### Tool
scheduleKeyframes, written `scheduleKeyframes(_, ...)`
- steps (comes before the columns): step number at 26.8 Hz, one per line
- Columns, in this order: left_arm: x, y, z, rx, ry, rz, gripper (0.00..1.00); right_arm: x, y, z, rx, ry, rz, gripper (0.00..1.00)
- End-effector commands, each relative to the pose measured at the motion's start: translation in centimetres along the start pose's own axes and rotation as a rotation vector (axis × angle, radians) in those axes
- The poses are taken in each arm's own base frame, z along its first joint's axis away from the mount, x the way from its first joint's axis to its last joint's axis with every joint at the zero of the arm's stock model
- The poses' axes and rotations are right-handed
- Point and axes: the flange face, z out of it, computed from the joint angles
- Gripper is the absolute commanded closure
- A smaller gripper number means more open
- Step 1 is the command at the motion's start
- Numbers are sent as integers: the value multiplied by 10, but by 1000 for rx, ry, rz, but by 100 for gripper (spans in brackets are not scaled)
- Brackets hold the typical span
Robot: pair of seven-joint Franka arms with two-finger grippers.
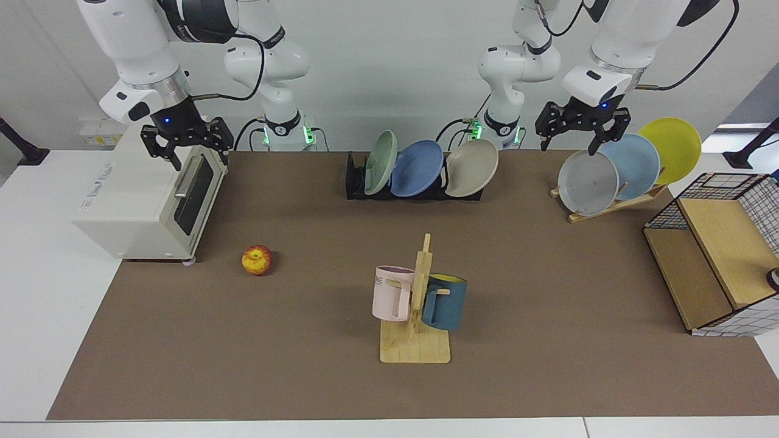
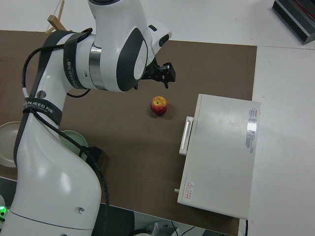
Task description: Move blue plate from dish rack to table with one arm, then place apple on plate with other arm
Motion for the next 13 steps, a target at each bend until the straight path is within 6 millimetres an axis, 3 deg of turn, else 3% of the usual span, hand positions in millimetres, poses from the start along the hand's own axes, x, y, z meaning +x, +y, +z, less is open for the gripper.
scheduleKeyframes(1, -6, -2, 0, 2, 8, 10, 0, -5, 1, -8, -3, 8, -6, 0)
scheduleKeyframes(13, -7, -2, -2, 12, 10, 3, 0, -5, -3, -8, -5, 9, -12, 0)
